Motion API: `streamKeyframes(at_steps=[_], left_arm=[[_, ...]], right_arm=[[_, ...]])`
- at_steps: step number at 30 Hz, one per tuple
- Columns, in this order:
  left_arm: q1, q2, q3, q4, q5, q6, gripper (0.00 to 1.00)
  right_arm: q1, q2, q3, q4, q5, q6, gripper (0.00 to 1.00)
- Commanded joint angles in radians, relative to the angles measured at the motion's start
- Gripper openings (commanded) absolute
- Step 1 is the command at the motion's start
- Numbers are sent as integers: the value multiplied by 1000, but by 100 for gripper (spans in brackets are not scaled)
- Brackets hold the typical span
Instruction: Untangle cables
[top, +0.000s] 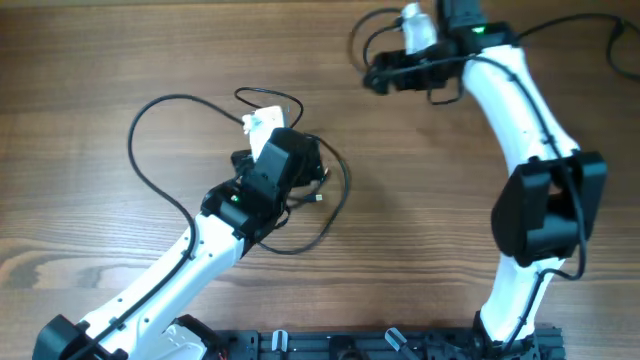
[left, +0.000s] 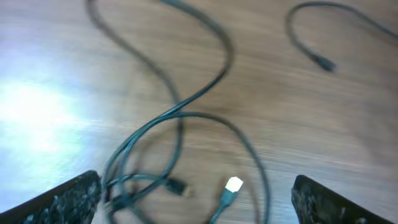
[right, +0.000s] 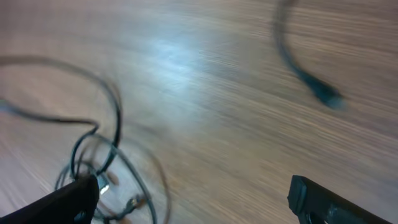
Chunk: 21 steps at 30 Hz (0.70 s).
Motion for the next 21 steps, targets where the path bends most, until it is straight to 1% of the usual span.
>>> streamKeyframes(at_steps=[1,3,6,9,14,16,18,21], left_arm=[[61,-51,0,-71,-93,-206,100],[127,-102,0,-99,-75,-239,100],[191,-163,0,-114,-47,-236,100],[267,-212,0,-161,-34,-235,100],[378,-233,0,-240,21,-236,100],[404,-231,0,-251,23,-235,100],[422,-231,0,-251,23,-235,100],[423,-231,0,-251,23,-235,100]], right_arm=[[85,-10,3,37,-9,-122,100],[130,-10,3,75,-11,-135,100],[182,-10,3,90,-7,-180,100],[220,-9,3,108,43,-179,100],[255,-7,-3,99,74,-200,99],[261,-7,-5,54,73,-206,100],[271,-5,-7,4,74,-243,100],[283,-5,-38,2,74,-251,100]])
